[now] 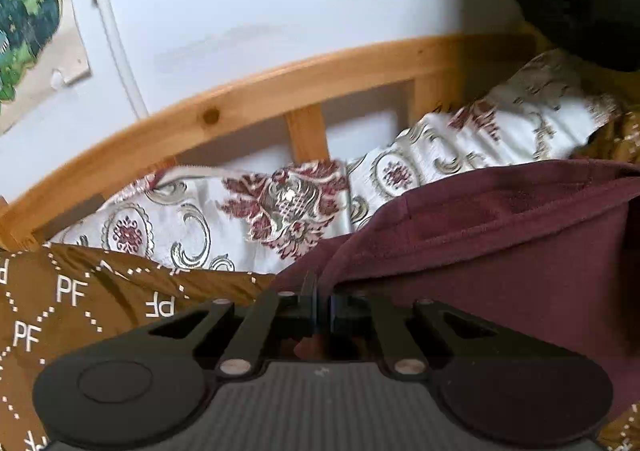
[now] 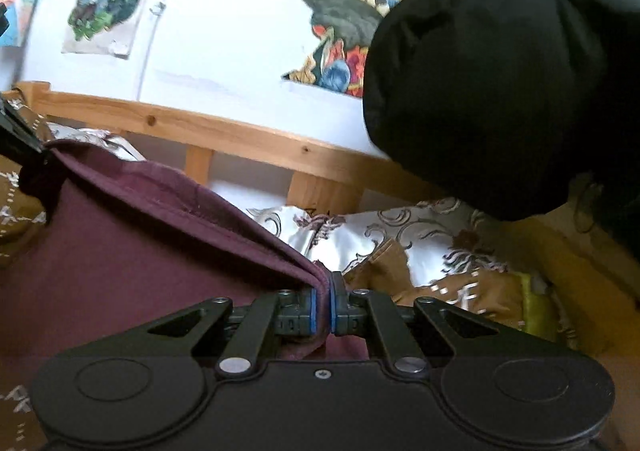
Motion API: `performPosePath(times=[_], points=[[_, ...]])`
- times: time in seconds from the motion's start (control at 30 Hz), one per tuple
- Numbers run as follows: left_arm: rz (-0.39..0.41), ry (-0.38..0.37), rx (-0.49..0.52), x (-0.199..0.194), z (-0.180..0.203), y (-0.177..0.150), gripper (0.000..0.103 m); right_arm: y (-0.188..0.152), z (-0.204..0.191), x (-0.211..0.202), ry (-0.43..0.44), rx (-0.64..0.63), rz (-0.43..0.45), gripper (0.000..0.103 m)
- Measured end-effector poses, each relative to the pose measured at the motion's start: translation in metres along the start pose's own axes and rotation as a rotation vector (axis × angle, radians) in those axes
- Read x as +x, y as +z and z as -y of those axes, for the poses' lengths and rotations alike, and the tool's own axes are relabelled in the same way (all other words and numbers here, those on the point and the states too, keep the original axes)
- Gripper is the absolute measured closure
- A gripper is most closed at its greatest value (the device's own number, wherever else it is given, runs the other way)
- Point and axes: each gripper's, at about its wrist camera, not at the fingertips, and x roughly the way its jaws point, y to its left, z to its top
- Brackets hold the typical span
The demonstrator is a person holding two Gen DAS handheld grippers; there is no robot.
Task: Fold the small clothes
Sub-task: 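Carry the hem over toward the collar with both grippers and open them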
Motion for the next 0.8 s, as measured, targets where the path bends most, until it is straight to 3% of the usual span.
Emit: performPosePath(times=[0.23,0.3,0.37,0.43,0.47,0.6,0.63,0.7,0.8], points=[[-0.051,0.025,-0.017,0.035,-0.003,0.004,0.097,-0.011,-0.006,0.050,0.009,0.005,-0.010,0.093],[-0.072,0.023,-0.022,0.043,-0.003,0.004,0.095,-0.012,-0.004,0.062,0.010,0.006,-0.032,0.078],[-0.081,0.014,-0.045,0.049,-0.004,0.004,0.090,-0.014,-0.001,0.065,0.014,0.015,-0.045,0.074],[-0.091,0.000,-0.098,0.052,-0.010,0.003,0.078,-0.017,0.001,0.063,0.021,0.027,-0.052,0.069],[-0.097,-0.006,-0.127,0.054,-0.014,0.003,0.075,-0.018,0.002,0.061,0.018,0.032,-0.056,0.059],[-0.102,-0.003,-0.223,0.051,-0.033,-0.001,0.037,-0.023,0.009,0.042,0.001,0.074,-0.043,0.015],[-0.095,-0.009,-0.243,0.049,-0.038,-0.002,0.023,-0.024,0.012,0.036,-0.007,0.088,-0.036,0.011],[-0.050,-0.029,-0.294,0.039,-0.048,-0.006,0.005,-0.028,0.018,0.023,-0.010,0.122,-0.028,0.003],[0.030,-0.030,-0.349,0.021,-0.060,-0.016,0.001,-0.035,0.021,0.007,0.029,0.159,-0.020,0.001]])
